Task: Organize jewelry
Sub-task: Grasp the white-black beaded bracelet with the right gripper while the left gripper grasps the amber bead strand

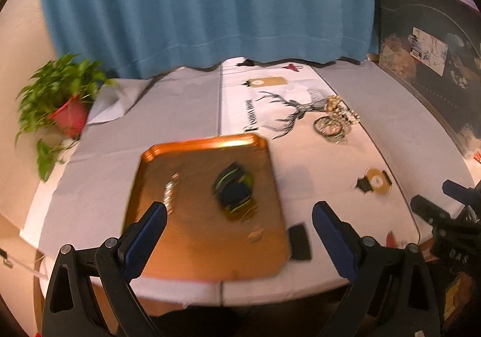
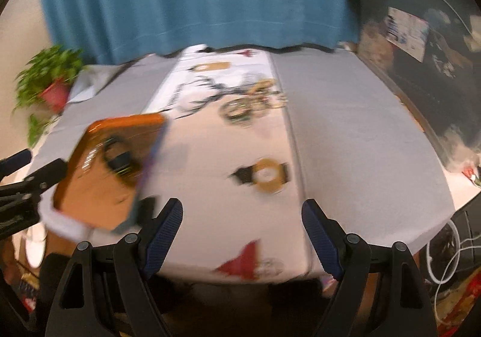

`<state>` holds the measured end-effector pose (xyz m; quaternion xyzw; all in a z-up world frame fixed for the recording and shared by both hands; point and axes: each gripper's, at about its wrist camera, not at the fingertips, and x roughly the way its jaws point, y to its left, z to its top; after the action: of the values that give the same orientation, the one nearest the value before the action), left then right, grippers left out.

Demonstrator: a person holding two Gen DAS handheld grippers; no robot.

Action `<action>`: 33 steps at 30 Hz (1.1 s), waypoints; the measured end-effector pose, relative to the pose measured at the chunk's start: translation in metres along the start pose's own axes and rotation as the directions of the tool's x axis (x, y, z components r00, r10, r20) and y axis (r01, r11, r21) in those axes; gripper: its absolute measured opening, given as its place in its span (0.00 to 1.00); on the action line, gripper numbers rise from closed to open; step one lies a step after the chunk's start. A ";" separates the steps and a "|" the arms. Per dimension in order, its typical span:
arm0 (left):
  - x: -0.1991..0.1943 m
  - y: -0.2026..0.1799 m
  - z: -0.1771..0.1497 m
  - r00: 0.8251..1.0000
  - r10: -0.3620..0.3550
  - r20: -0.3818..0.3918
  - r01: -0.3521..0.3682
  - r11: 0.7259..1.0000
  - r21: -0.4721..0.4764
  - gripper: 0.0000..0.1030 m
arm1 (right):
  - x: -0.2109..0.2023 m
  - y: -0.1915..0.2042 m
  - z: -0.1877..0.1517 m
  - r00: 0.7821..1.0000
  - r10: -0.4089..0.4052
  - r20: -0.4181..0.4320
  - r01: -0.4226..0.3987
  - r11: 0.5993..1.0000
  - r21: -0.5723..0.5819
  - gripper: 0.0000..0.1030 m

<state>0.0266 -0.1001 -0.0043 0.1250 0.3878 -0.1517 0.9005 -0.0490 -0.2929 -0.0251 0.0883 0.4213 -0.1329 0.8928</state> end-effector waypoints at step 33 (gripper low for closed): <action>0.155 -0.089 0.097 0.997 -0.026 -0.074 0.036 0.991 0.131 0.93 | 0.241 -0.082 0.151 0.993 -0.108 -0.037 0.107 0.994 -0.009 0.79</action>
<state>0.1587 -0.2431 -0.0631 0.1838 0.4113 -0.1866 0.8731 0.1828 -0.4504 -0.1206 0.0647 0.4428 -0.1776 0.8765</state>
